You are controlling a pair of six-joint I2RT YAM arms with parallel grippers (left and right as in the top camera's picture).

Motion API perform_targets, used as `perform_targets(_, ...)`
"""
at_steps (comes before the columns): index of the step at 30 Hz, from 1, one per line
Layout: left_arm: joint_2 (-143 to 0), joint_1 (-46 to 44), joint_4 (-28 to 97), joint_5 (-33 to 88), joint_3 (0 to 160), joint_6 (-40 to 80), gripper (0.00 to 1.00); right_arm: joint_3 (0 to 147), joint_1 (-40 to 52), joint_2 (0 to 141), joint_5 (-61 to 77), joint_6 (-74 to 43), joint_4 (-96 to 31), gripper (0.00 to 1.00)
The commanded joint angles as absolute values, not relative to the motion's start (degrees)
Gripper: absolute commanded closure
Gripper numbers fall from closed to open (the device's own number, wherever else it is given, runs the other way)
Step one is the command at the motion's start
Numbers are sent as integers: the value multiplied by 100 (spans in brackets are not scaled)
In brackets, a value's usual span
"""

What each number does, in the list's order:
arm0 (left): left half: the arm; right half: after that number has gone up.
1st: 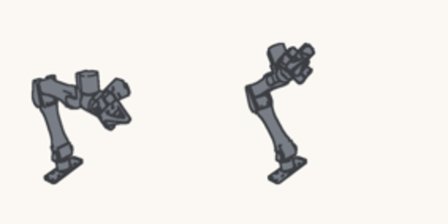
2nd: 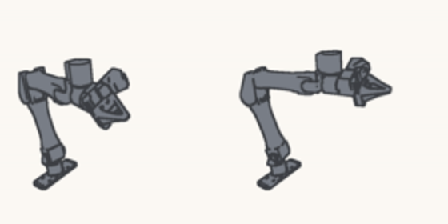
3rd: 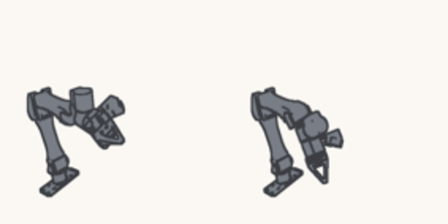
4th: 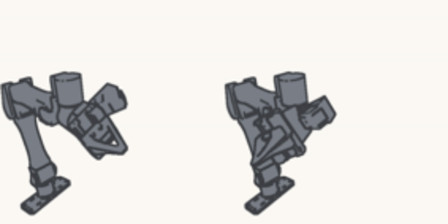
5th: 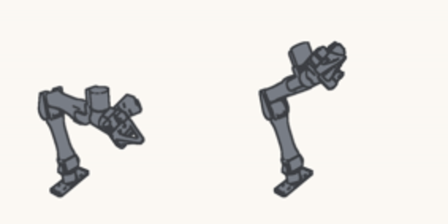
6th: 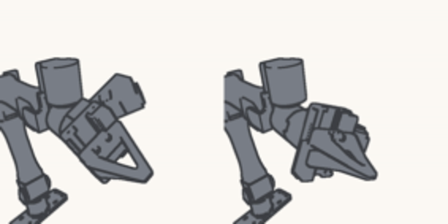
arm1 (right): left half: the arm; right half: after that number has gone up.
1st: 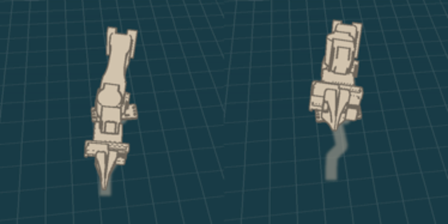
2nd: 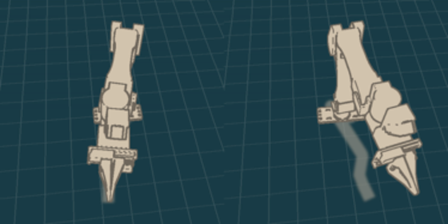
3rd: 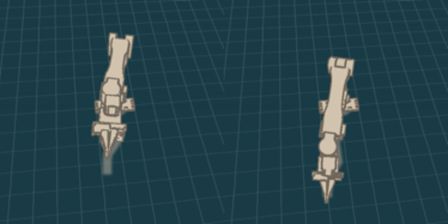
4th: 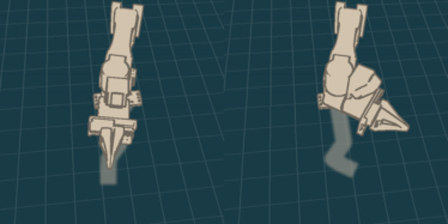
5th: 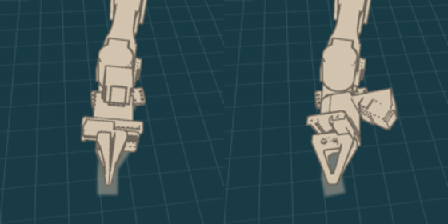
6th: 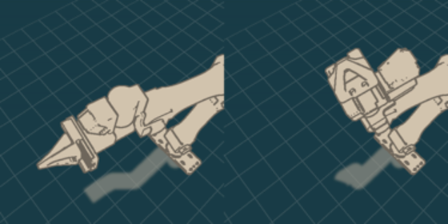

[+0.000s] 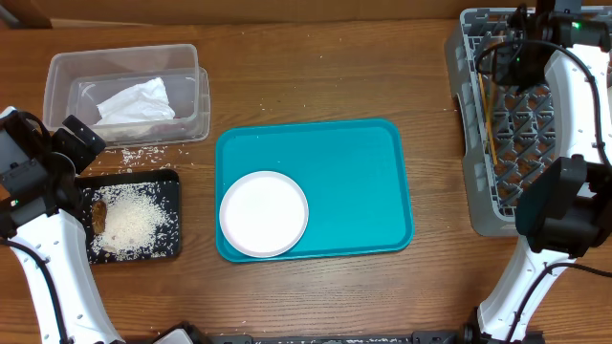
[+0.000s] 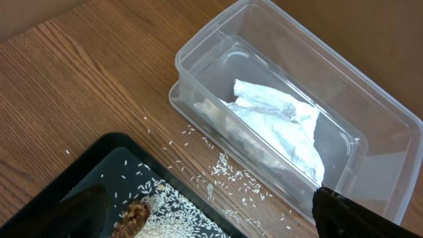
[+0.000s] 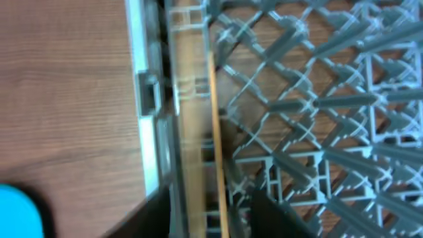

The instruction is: Sort waste into correct bins and load items into the dishwasher

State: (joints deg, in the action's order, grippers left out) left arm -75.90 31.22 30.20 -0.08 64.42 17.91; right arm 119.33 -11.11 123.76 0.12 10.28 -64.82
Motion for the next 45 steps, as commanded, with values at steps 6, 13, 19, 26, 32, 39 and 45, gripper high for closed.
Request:
perform_targets(6, -7478, 3114, 2998, -58, 6466, 1844, 0, 12016, -1076, 12064, 381, 148, -7150, 52)
perform_targets(13, -7478, 3114, 2998, -58, 6466, 1844, 0, 12016, -1017, 11332, 3448, 115, -8394, 51)
perform_targets(19, -7478, 3114, 2998, -58, 6466, 1844, 0, 11657, 167, 11264, 3806, 663, -9308, 47)
perform_targets(26, -7478, 3114, 2998, -58, 6466, 1844, 0, 10158, 1881, 11264, 2335, -1337, -7767, 46)
perform_targets(32, -7478, 3114, 2998, -58, 6466, 1844, 0, 9059, 3144, 11310, 1739, -2176, -6593, 46)
perform_targets(39, -7478, 3114, 2998, -58, 6466, 1844, 0, 8584, 4091, 11548, 902, -3489, -5841, 52)
perform_targets(45, -7478, 3114, 2998, -58, 6466, 1844, 0, 8497, 4521, 11963, 464, -4434, -5498, 56)
